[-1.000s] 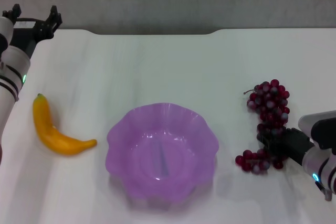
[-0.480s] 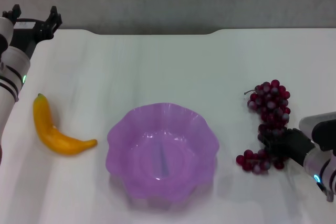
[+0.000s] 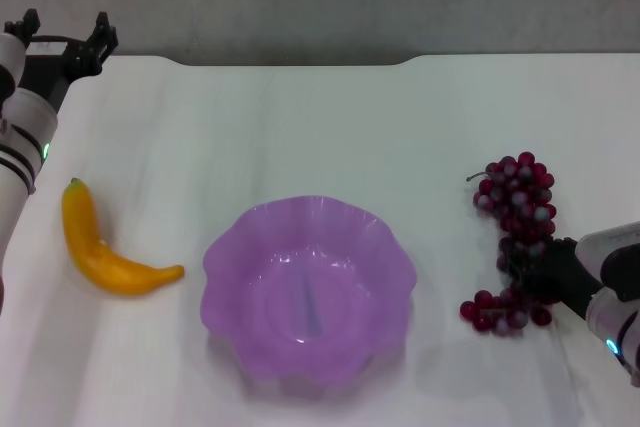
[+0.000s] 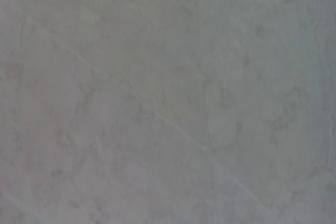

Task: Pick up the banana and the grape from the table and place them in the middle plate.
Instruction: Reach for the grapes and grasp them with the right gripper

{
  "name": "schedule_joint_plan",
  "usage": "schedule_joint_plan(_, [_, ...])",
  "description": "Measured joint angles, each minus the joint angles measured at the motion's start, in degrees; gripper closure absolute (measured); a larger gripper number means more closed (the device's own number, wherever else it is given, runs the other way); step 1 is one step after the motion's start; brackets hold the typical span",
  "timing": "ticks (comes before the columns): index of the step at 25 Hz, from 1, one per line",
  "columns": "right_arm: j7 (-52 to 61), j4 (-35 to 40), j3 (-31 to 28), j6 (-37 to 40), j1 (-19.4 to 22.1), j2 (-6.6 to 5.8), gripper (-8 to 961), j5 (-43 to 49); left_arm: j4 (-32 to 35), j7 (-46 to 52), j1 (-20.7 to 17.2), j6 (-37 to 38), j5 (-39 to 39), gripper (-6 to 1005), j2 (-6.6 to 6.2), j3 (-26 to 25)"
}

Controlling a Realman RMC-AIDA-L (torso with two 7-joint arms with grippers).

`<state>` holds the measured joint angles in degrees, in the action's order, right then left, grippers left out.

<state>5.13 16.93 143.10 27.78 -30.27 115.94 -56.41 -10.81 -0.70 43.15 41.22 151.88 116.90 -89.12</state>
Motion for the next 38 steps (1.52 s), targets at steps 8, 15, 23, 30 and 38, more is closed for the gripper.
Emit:
schedule_joint_plan(8, [0.2, 0.3, 0.1, -1.9, -0.3, -0.09, 471, -0.4, -0.1, 0.0, 0.0, 0.0, 0.0, 97, 0.0, 0.0])
schedule_joint_plan(15, [0.4, 0.3, -0.3, -4.6, -0.5, -0.12, 479, -0.8, -0.1, 0.0, 0.0, 0.0, 0.0, 96, 0.0, 0.0])
schedule_joint_plan(23, [0.2, 0.2, -0.1, -5.9, -1.0, -0.25, 484, -0.5, -0.2, 0.0, 0.0, 0.0, 0.0, 96, 0.04, 0.0])
schedule_joint_plan(30, [0.0, 0.2, -0.2, -4.8, -0.7, -0.22, 485, -0.4, -0.2, 0.0, -0.2, 0.0, 0.0, 96, 0.08, 0.0])
schedule_joint_plan(38, [-1.3, -0.3, -0.2, -1.1, -0.2, -0.1, 485, -0.4, -0.2, 0.0, -0.5, 0.0, 0.0, 96, 0.09, 0.0])
